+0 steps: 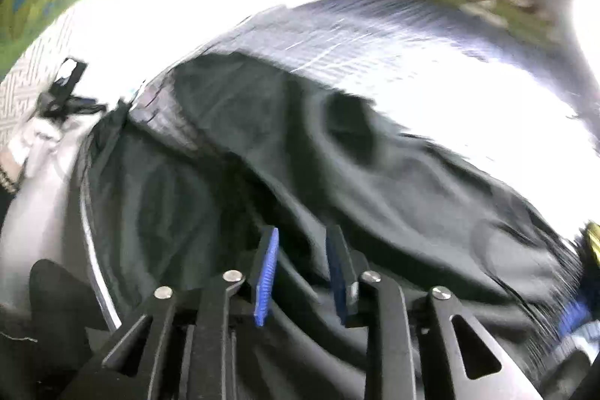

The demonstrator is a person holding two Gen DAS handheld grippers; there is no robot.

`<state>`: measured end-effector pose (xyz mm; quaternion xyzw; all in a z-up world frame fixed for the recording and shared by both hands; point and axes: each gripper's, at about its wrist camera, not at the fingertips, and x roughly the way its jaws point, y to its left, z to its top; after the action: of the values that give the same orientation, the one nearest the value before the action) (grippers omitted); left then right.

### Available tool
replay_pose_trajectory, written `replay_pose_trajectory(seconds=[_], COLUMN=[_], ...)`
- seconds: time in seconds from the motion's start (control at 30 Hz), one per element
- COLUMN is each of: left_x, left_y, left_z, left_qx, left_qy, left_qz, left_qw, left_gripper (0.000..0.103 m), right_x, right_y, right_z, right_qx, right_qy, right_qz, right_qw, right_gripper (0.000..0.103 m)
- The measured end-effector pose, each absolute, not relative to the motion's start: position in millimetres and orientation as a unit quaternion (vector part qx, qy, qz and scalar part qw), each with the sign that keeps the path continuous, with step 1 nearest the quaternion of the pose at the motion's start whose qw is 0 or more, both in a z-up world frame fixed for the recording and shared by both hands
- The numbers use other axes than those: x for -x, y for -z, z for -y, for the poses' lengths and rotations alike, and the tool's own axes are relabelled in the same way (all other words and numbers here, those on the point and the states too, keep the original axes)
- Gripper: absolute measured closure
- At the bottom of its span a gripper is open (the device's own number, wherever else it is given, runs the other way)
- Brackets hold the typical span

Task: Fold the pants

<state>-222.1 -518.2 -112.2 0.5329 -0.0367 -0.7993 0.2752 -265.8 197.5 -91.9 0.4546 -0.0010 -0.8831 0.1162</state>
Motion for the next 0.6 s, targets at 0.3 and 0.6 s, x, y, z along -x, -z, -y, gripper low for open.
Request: replay_pose_trajectory(seconds=[0.3, 0.6], left_x=[175, 175], left_y=[77, 130], left_z=[404, 135], left_qx=[-0.491, -0.519], left_qy=[0.856, 0.841], left_qz=[0.017, 0.088], left_qw=[0.162, -0.126], left_gripper=[0.051, 0.051], right_x=[113, 61], right_y=[134, 170], right_z=[-344, -408], right_qx=[-0.498, -0.478], right_qy=[0.854, 0.828], right_qz=[0.110, 0.275], right_qw=[-0.103, -0.100], right_gripper=[0.070, 0.061])
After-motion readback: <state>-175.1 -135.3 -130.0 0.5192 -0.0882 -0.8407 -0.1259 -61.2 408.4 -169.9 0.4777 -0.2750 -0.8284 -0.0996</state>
